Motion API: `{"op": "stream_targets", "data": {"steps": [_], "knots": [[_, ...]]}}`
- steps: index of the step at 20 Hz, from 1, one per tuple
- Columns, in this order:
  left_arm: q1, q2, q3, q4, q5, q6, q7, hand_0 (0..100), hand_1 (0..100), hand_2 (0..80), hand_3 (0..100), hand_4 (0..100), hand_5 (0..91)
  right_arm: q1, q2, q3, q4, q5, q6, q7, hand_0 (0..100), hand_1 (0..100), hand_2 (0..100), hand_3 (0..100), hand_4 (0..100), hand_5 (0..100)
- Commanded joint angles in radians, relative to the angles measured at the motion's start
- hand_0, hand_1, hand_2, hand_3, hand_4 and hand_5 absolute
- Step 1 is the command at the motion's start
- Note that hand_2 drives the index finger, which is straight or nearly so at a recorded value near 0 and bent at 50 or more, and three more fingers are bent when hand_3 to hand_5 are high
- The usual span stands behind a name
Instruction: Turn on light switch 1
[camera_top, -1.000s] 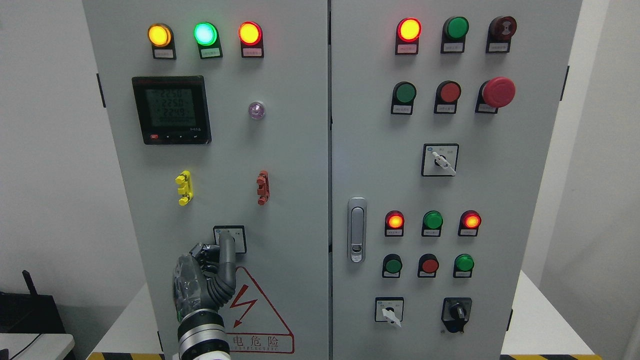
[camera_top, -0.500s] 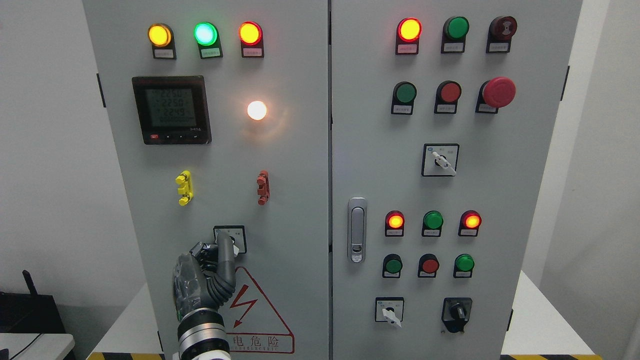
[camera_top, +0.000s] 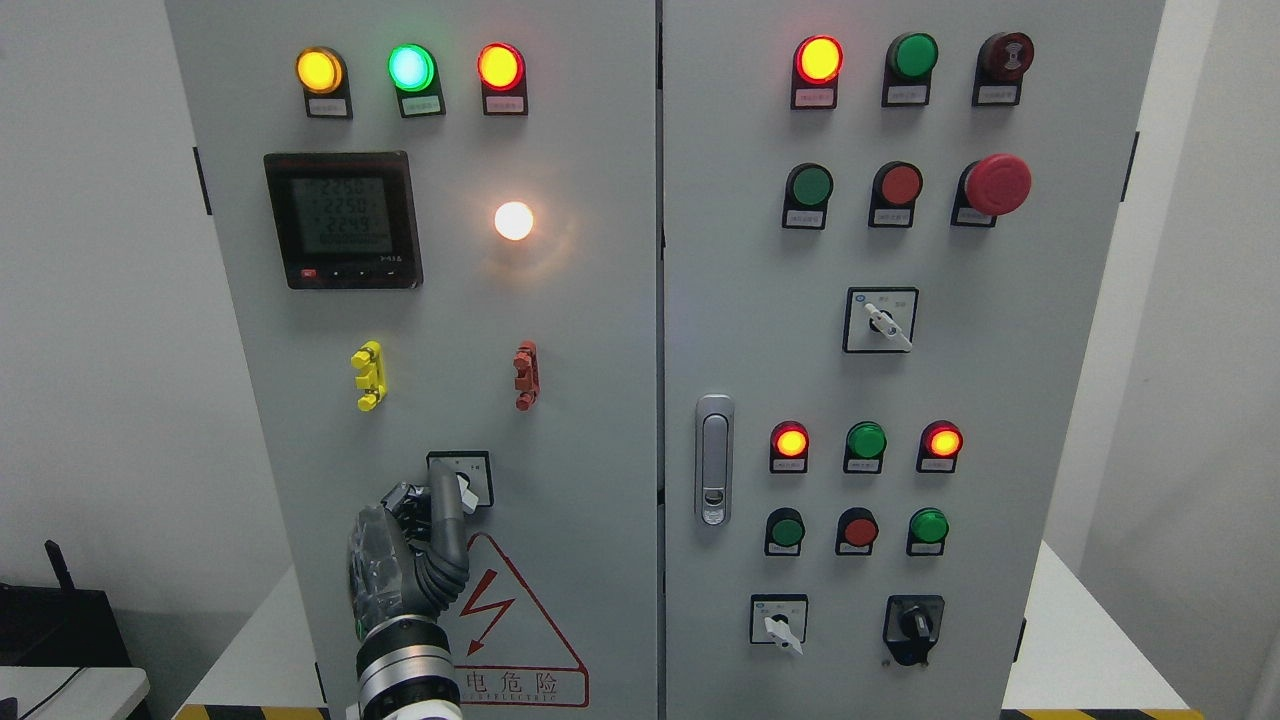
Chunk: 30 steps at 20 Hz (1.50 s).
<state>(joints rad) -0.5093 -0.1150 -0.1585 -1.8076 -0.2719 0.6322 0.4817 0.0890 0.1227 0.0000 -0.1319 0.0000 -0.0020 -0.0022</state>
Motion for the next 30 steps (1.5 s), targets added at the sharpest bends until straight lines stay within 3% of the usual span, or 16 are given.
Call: {"op": "stream_targets", "data": {"steps": [1, 9, 26, 30], "knots": [[0.002, 0.0, -0.001, -0.001, 0.002, -0.002, 0.0, 55, 13, 62.5, 77, 82, 77.7, 0.0, 0.0, 0.02, 0.0, -0.026, 0.0, 0.001, 12, 39, 0, 0, 0, 0], [0.005, -0.002, 0.001, -0.002, 0.002, -0.002, 0.0, 46, 13, 62.4, 77, 81, 77.4, 0.0, 0.0, 0.02, 0.0, -0.026, 0.0, 0.001, 12, 39, 0, 0, 0, 0], [0.017, -0.002, 0.002, -0.012, 0.0, -0.003, 0.0, 36, 16, 62.6, 76, 81, 77.2, 0.0, 0.0, 0.018, 0.0, -0.026, 0.0, 0.001, 12, 39, 0, 0, 0, 0], [0.031, -0.002, 0.001, -0.019, 0.0, -0.005, 0.002, 28, 19, 62.7, 77, 81, 77.1, 0.0, 0.0, 0.02, 0.0, -0.026, 0.0, 0.001, 12, 39, 0, 0, 0, 0]]}}
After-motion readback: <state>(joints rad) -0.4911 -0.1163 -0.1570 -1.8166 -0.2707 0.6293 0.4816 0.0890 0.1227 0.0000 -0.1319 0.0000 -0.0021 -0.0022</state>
